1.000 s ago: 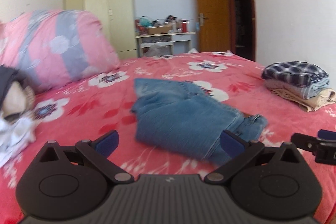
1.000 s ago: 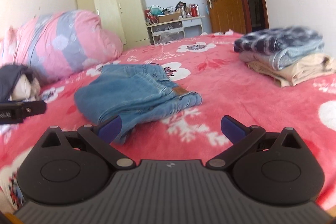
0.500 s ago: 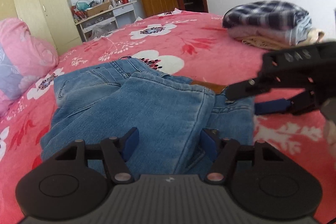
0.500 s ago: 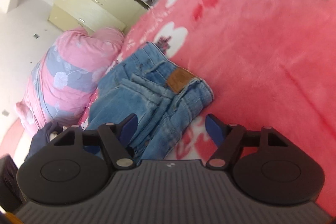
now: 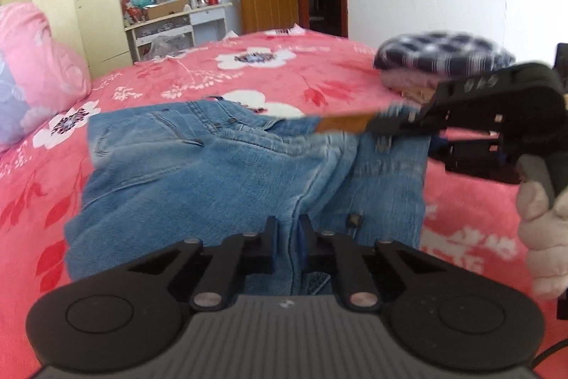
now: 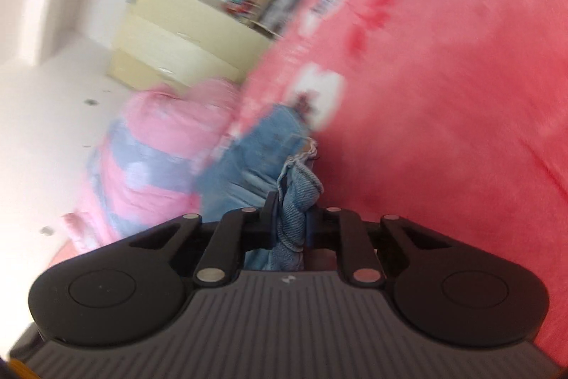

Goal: Fold clothes

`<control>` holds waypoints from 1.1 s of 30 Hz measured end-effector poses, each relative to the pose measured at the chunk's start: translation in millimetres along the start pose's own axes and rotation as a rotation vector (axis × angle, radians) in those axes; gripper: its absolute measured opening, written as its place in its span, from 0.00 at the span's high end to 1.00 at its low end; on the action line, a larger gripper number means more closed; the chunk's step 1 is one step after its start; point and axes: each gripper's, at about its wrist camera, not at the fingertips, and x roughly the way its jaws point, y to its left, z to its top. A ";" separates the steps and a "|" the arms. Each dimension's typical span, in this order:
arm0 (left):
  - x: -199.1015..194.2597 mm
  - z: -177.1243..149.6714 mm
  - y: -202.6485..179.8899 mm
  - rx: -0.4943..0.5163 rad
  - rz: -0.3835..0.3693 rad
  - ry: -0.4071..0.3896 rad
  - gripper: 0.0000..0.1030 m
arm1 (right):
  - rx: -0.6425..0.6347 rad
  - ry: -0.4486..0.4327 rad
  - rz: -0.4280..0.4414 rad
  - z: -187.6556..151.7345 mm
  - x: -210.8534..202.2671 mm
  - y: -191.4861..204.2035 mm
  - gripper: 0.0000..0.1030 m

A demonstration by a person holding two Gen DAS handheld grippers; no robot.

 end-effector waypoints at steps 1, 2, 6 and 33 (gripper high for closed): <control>-8.3 -0.2 3.3 -0.023 -0.006 -0.012 0.91 | -0.028 -0.013 0.031 1.4 -3.7 11.4 0.89; -16.7 -0.4 6.7 -0.047 -0.011 -0.024 0.93 | -0.060 -0.014 0.061 3.3 -5.6 25.4 0.89; -54.9 -4.8 26.9 -0.153 -0.042 -0.076 0.94 | -0.196 0.016 0.164 9.6 -3.5 89.2 0.89; -248.0 -152.5 125.9 -0.419 0.038 -0.171 0.33 | -0.286 0.590 0.436 -179.6 6.3 190.4 0.50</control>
